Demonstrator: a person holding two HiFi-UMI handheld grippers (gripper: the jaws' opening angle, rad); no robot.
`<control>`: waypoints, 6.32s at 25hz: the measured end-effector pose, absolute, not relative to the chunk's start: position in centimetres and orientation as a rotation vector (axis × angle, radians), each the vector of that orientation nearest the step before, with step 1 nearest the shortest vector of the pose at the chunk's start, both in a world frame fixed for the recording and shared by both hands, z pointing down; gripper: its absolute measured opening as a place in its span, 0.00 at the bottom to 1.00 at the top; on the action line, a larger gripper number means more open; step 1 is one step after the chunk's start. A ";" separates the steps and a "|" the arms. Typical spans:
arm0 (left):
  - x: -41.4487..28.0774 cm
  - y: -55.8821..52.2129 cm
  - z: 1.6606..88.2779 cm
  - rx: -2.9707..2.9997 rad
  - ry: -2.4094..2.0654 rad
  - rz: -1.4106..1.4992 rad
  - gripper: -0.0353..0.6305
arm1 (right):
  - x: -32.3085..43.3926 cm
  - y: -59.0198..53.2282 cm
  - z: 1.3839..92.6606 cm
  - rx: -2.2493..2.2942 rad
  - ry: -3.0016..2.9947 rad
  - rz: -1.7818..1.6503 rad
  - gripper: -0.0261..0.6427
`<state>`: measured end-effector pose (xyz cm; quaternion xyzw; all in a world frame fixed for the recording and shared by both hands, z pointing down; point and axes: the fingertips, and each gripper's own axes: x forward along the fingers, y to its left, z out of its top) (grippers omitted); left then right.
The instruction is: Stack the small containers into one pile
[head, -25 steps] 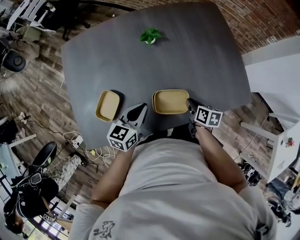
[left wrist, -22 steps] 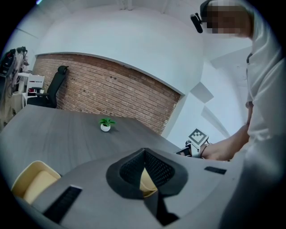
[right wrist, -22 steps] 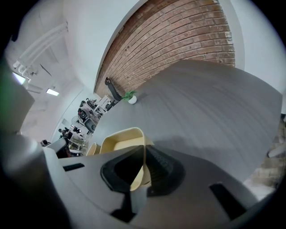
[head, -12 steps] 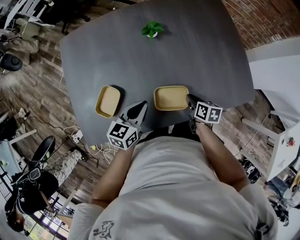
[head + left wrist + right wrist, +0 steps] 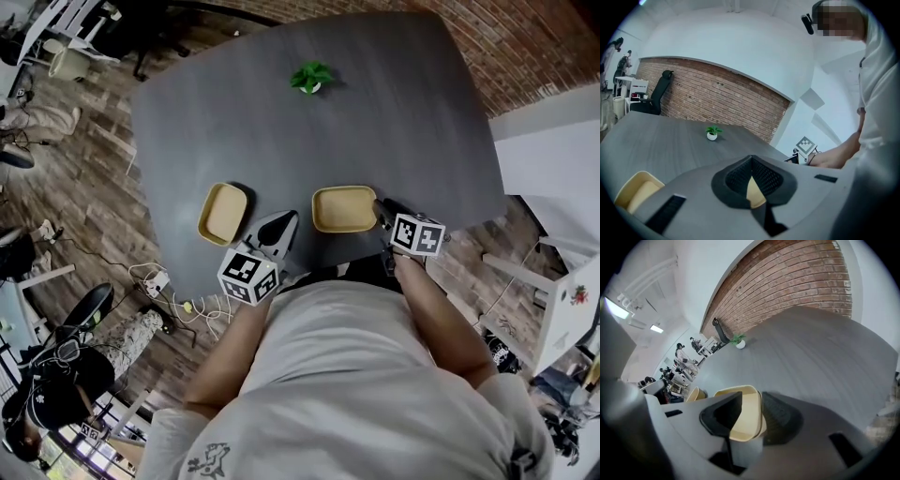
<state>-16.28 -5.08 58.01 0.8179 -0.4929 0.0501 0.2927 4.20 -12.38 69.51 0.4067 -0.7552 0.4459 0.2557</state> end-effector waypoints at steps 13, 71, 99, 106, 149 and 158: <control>-18.2 -5.3 52.7 2.262 -1.435 0.052 0.07 | 0.7 -14.0 62.7 0.977 -2.245 0.894 0.25; -20.6 8.2 51.8 1.650 -2.123 -0.107 0.07 | -11.9 -8.0 58.2 0.029 -2.451 0.422 0.25; -34.6 12.0 56.7 1.572 -2.035 -0.118 0.07 | -26.5 -5.2 63.5 -0.070 -2.279 0.382 0.25; -36.7 11.2 57.9 1.577 -1.999 -0.108 0.07 | -29.2 -5.3 64.9 -0.098 -2.239 0.395 0.26; -40.2 9.7 65.8 1.491 -1.855 -0.155 0.07 | -34.2 -7.0 74.4 -0.094 -2.046 0.383 0.21; -39.7 9.8 66.4 1.478 -1.841 -0.168 0.07 | -34.3 -7.4 75.1 -0.078 -2.037 0.379 0.09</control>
